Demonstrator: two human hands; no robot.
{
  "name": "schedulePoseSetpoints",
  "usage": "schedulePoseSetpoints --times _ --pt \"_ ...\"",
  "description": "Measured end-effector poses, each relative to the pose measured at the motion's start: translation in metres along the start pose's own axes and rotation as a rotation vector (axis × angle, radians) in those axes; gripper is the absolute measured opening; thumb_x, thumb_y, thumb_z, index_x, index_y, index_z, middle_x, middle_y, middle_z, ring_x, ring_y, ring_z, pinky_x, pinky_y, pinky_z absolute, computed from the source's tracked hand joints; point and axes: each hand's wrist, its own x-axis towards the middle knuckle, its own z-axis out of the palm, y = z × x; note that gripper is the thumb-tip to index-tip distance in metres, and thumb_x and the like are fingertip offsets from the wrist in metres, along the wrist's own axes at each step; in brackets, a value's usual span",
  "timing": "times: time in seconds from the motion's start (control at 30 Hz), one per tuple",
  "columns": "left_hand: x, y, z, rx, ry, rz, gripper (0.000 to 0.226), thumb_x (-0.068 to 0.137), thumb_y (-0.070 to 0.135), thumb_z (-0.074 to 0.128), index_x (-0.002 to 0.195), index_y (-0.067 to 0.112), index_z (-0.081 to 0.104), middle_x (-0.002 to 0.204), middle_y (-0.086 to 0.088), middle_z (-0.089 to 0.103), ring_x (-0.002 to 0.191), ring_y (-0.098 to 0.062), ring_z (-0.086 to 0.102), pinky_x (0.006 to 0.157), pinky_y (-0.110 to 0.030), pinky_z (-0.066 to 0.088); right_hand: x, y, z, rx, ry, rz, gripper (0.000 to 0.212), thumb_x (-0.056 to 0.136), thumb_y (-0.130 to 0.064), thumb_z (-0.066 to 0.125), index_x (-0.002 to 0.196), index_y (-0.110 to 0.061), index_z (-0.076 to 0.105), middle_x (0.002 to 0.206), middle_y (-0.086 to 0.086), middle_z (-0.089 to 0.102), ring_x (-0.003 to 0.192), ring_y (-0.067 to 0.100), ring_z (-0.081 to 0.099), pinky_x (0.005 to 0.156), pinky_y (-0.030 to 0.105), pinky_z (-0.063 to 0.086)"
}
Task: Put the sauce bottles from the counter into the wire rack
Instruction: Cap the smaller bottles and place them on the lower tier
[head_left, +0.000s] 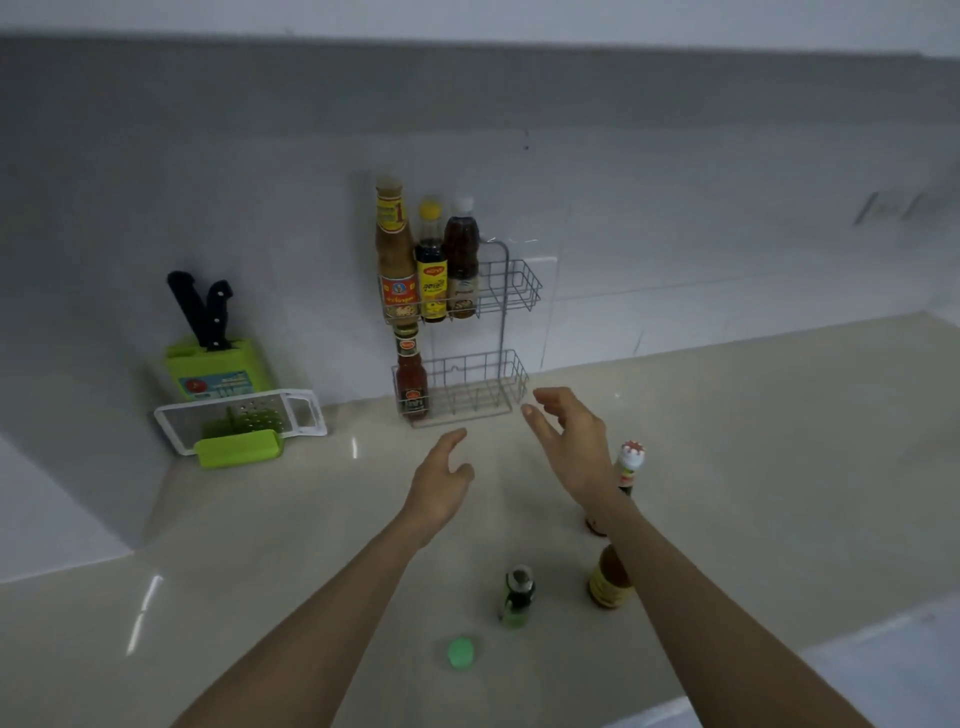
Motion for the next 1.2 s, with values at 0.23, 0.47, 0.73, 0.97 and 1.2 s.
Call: schedulePoseSetpoints --times 0.23,0.47,0.73,0.97,1.2 --pt "-0.001 0.013 0.069 0.023 -0.215 0.015 0.052 0.092 0.014 0.049 0.140 0.027 0.036 0.149 0.001 0.037 0.136 -0.015 0.034 0.102 -0.024 0.029 0.006 0.052 -0.075 -0.328 -0.016 -0.015 0.024 0.090 -0.024 0.066 0.112 -0.014 0.067 0.115 0.004 0.068 0.110 0.027 0.057 0.086 0.027 0.041" --pt "0.019 0.036 0.137 0.064 -0.302 -0.006 0.057 0.089 0.014 0.055 0.141 0.025 0.035 0.151 -0.002 0.036 0.139 -0.020 0.031 0.103 -0.027 0.032 0.014 0.097 -0.111 -0.388 -0.325 0.033 0.039 0.084 -0.041 0.070 0.113 -0.016 0.067 0.110 0.007 0.068 0.099 0.024 0.060 0.083 0.033 0.049" --pt "0.041 0.037 0.186 0.088 -0.386 -0.037 0.047 0.085 0.031 0.064 0.128 0.035 0.046 0.128 0.008 0.054 0.118 -0.011 0.046 0.095 -0.028 0.039 0.027 0.120 -0.116 -0.309 -0.409 -0.144 0.025 0.082 -0.025 0.073 0.104 -0.013 0.070 0.096 0.007 0.071 0.087 0.024 0.062 0.079 0.036 0.050" --pt "0.033 0.047 0.187 -0.006 -0.340 0.011 0.035 0.086 0.033 0.061 0.109 0.056 0.050 0.112 0.020 0.061 0.107 -0.006 0.057 0.086 -0.017 0.043 0.048 0.113 -0.132 -0.220 -0.571 -0.200 0.030 0.076 -0.018 0.079 0.106 -0.017 0.072 0.100 -0.003 0.073 0.082 0.009 0.062 0.080 0.016 0.046" --pt "0.031 0.073 0.153 -0.098 -0.268 0.118 0.033 0.087 0.033 0.062 0.116 0.046 0.052 0.121 0.010 0.062 0.107 -0.009 0.059 0.094 -0.029 0.048 0.100 0.063 -0.146 -0.224 -0.784 -0.293 0.032 0.069 -0.016 0.084 0.099 -0.022 0.075 0.085 -0.014 0.071 0.078 -0.013 0.063 0.072 0.002 0.044"
